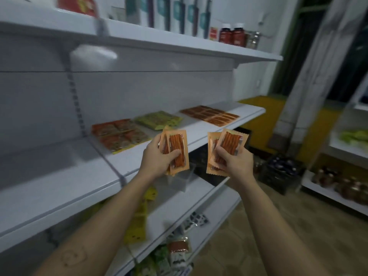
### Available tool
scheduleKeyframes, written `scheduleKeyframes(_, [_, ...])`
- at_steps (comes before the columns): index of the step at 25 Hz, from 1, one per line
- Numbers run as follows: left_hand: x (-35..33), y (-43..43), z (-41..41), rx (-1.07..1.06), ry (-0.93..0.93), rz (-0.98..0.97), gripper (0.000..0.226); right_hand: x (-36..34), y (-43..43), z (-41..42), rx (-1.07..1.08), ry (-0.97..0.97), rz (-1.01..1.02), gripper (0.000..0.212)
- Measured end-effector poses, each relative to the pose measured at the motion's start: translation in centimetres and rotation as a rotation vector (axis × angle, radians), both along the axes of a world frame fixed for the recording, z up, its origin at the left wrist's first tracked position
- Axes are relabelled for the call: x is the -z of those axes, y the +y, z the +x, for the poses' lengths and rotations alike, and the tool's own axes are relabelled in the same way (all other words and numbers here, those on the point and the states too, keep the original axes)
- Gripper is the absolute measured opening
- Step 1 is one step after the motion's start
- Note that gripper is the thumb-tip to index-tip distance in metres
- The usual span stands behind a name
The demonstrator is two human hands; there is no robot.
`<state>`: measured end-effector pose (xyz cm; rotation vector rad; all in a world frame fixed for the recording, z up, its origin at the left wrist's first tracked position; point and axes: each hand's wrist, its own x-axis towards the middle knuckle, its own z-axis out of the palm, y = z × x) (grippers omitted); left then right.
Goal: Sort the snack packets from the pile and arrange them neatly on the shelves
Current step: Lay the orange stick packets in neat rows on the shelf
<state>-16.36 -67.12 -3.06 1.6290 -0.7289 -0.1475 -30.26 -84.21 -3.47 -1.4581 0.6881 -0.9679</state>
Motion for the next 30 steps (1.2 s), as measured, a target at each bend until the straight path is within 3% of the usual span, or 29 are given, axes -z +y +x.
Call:
scheduleKeyframes(7, [1.3,-13.8,-0.6,0.17,-0.042,0.047,0.04,1.6,-10.0,-3.9,0.213,0.052,0.028,0.023])
scheduleKeyframes(13, [1.3,-26.8,3.2,0.234,-0.018,0.037,0.042,0.8,-21.2,0.0,0.249,0.09,-0.026,0.015])
scheduleKeyframes(22, [0.5,-40.9,10.0,0.212,0.058,0.012,0.047,0.2,-35.2,8.4,0.168,0.099,-0.006,0.019])
scheduleKeyframes(30, [0.2,-50.2,12.1,0.092,-0.013,0.007,0.045,0.1,-47.0,13.1,-0.022,0.04,-0.01,0.015])
